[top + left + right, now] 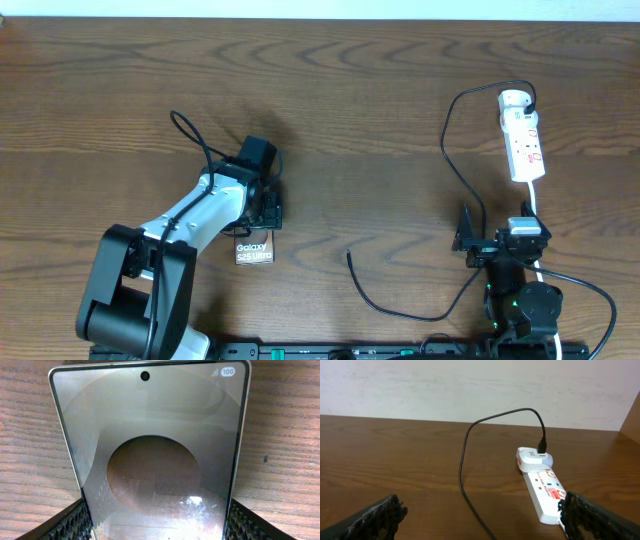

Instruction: Plug charger to phone and switch on socket

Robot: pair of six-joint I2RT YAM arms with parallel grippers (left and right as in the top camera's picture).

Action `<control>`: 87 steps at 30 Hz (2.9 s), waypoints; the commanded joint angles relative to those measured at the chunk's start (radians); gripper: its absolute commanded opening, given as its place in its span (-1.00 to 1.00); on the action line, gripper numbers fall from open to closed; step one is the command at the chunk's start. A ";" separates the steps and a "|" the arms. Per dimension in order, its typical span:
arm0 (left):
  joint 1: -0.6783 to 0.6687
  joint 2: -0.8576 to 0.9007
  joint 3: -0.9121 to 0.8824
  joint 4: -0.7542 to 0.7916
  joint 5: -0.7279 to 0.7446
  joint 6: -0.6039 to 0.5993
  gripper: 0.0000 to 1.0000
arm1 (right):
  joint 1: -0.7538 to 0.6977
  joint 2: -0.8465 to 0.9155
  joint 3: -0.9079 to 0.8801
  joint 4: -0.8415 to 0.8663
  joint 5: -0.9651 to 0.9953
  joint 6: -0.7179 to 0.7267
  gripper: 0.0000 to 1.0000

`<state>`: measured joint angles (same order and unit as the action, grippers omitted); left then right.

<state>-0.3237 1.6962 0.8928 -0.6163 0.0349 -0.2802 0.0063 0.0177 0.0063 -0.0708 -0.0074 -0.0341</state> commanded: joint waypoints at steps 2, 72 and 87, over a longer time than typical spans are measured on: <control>0.003 0.016 -0.033 -0.002 -0.017 0.012 0.18 | 0.008 -0.003 -0.001 -0.005 0.002 -0.008 0.99; 0.082 -0.812 0.154 -0.041 0.222 -1.022 -0.86 | 0.008 -0.003 -0.001 -0.005 0.002 -0.008 0.99; 0.396 -0.834 0.154 0.043 0.933 -1.443 -0.85 | 0.008 -0.003 -0.001 -0.005 0.002 -0.008 0.98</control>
<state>0.0349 0.8707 1.0203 -0.5865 0.7532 -1.6215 0.0063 0.0177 0.0063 -0.0708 -0.0074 -0.0341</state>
